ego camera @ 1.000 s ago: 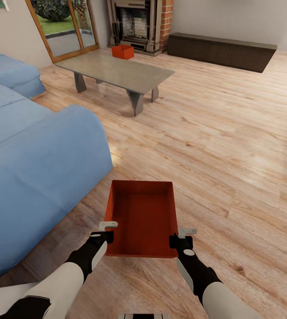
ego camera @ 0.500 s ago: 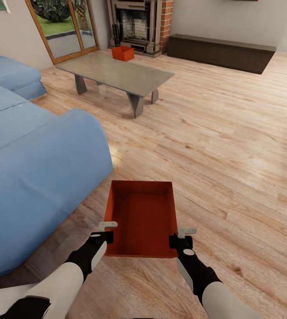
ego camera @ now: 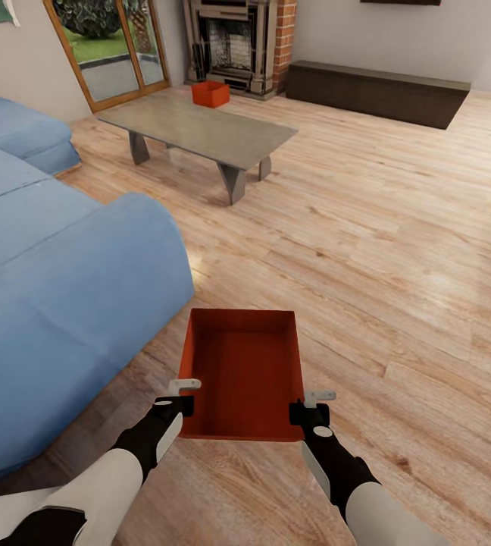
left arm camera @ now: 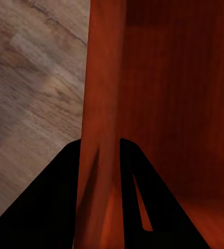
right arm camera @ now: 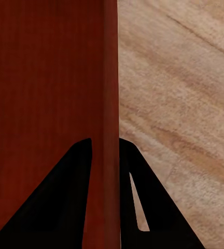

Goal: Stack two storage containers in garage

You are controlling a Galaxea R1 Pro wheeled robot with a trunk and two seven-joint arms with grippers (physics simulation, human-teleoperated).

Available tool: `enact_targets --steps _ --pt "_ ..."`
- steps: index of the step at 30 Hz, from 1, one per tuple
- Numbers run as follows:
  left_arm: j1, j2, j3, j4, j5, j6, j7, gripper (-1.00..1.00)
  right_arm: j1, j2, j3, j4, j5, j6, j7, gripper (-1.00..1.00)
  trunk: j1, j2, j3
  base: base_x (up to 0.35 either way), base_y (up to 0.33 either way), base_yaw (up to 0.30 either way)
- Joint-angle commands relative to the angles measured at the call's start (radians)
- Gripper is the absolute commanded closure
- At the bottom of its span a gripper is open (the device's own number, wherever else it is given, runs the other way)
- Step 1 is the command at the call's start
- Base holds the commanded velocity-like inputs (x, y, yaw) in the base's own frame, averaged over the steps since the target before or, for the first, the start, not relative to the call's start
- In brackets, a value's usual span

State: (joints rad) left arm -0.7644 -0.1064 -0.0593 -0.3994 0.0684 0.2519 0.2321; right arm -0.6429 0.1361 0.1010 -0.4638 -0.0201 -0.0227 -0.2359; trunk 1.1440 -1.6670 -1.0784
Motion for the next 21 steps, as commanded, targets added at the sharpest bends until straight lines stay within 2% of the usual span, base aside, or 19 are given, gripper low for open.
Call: enact_targets --steps 1,21 --pt "0.000 0.005 -0.004 -0.001 -0.006 0.009 0.085 1.00 -0.001 -0.001 -0.004 -0.002 0.006 -0.004 -0.006 1.00 -0.004 0.007 0.003 0.000 0.000 0.000" --pt "0.000 0.005 -0.004 -0.001 -0.006 0.009 0.085 1.00 -0.001 -0.003 -0.006 -0.007 0.006 -0.010 -0.006 1.00 -0.081 0.147 0.065 0.000 0.000 0.000"
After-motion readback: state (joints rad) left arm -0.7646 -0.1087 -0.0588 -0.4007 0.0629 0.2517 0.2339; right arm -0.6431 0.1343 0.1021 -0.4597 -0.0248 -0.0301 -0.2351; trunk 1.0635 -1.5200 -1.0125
